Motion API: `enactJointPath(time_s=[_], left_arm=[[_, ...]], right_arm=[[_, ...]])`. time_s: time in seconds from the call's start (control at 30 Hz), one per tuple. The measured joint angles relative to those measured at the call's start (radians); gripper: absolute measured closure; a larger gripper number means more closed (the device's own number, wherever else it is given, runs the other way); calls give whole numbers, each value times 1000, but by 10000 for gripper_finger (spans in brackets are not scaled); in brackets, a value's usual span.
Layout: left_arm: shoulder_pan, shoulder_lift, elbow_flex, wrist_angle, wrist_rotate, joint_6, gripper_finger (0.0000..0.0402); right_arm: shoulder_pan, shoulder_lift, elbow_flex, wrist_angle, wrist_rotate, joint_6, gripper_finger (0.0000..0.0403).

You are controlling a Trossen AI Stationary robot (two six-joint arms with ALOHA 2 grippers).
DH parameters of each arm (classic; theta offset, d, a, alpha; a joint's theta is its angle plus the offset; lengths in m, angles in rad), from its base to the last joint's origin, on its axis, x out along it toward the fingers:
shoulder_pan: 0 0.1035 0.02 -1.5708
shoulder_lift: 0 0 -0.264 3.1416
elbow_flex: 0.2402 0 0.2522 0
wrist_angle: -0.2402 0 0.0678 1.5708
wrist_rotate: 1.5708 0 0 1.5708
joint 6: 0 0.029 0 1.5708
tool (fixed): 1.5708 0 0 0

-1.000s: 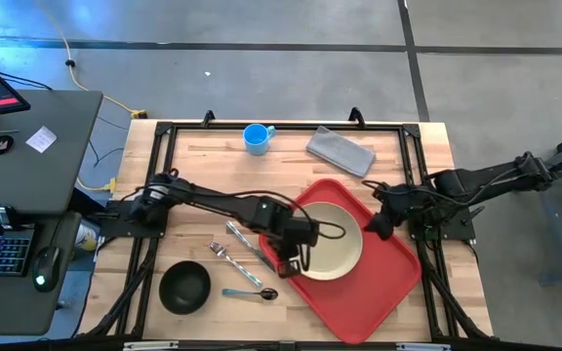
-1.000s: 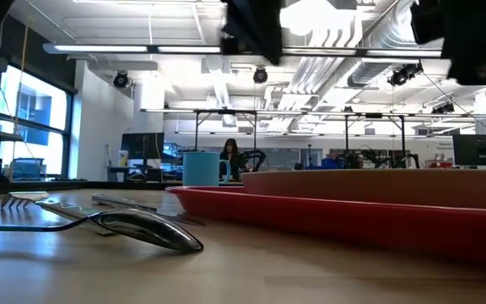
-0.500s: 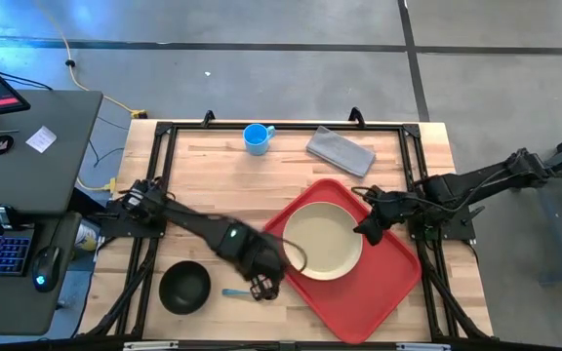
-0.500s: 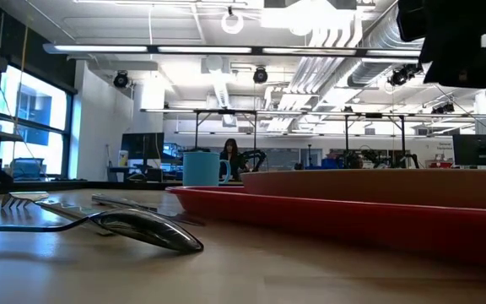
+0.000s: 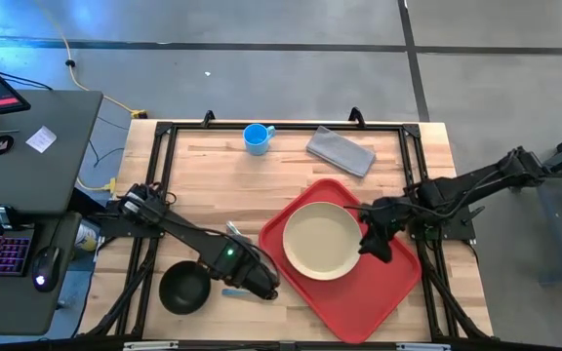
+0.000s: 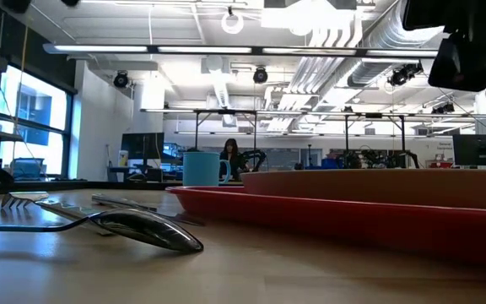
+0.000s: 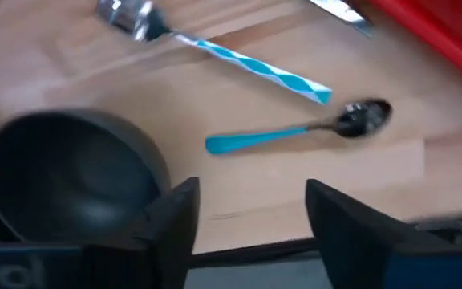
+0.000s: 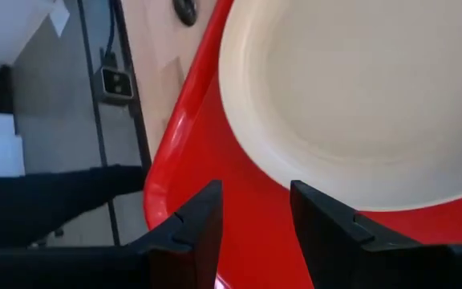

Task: Set up tray
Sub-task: Put the black bowl on the brown plate

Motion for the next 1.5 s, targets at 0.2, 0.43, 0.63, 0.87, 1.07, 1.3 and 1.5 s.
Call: enactJointPath(time_s=[0.2, 0.43, 0.63, 0.87, 1.07, 1.3, 1.5], left_arm=[[-52, 0, -107, 73, 28, -141, 98], [-125, 1, -158, 113, 131, -237, 113], [-180, -2, -164, 42, 120, -308, 128], [-182, -4, -284, 208, 121, -285, 141], [-180, -2, -379, 289, 166, -291, 154], [-178, -3, -457, 343, 182, -198, 210], [-179, -2, -505, 465, 196, -158, 301]], right_arm=[[19, 0, 0, 0, -52, -52, 265], [46, 0, 0, 2, -11, -45, 265], [52, 0, 0, 2, -9, -47, 265], [50, 0, 0, 17, 8, -47, 265], [50, 0, 0, 27, -41, -21, 265], [50, 0, 0, 26, -49, 1, 265], [50, 0, 0, 25, -47, 3, 265]])
